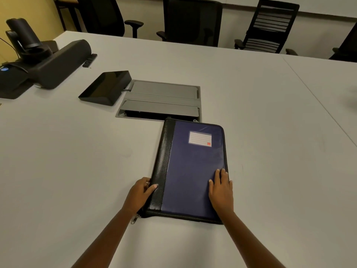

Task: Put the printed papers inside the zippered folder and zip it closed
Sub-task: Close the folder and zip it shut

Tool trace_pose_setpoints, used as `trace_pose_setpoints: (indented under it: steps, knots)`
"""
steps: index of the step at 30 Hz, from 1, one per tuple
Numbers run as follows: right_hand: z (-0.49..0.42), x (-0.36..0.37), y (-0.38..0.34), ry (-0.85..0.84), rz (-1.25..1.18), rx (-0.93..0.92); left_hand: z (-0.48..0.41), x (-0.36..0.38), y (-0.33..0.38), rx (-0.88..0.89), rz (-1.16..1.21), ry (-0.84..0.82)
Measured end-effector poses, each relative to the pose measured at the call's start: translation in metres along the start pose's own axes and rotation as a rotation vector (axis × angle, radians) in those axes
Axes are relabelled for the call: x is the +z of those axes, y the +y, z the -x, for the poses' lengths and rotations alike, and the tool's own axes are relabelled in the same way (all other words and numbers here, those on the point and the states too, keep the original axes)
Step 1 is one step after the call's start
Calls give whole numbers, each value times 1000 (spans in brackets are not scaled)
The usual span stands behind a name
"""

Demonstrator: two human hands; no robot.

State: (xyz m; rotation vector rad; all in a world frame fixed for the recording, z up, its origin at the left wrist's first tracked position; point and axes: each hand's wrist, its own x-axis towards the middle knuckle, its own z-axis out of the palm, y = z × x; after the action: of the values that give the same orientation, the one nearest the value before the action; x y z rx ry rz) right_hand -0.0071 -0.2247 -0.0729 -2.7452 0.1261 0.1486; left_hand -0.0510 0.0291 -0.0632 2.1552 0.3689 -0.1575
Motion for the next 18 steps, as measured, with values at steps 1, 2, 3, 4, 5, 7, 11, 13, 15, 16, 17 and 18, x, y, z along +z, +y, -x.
trace_pose_setpoints:
  steps: [1,2,3,4,5,7,11,13,15,16,17,18]
  knots:
    - [2,1,0,6,0,3,0,0,-1,11,-2,-1]
    - [4,2,-1,10,7,13,1,0,-3,17,2,-3]
    - [7,4,-2,16,19,25,1,-1,-4,21,10,-7]
    - [11,6,-4,26,29,38,1,-1,-5,23,20,-12]
    - [15,9,-5,39,37,49,0,-1,-6,23,29,-15]
    - [24,14,-11,64,43,69,-1,-2,-7,27,33,-19]
    - [41,25,-26,109,16,81,1,-5,-16,92,-4,-72]
    - [51,30,-38,132,-50,65,8,-9,-24,164,-21,-81]
    - [65,36,-53,157,-172,37,14,-15,-33,229,-56,-61]
    - [73,40,-60,169,-221,16,17,-17,-38,243,-74,-51]
    - [82,44,-67,182,-245,-14,20,-19,-41,244,-87,-45]
    - [90,49,-74,196,-248,-49,22,-21,-44,242,-98,-41]
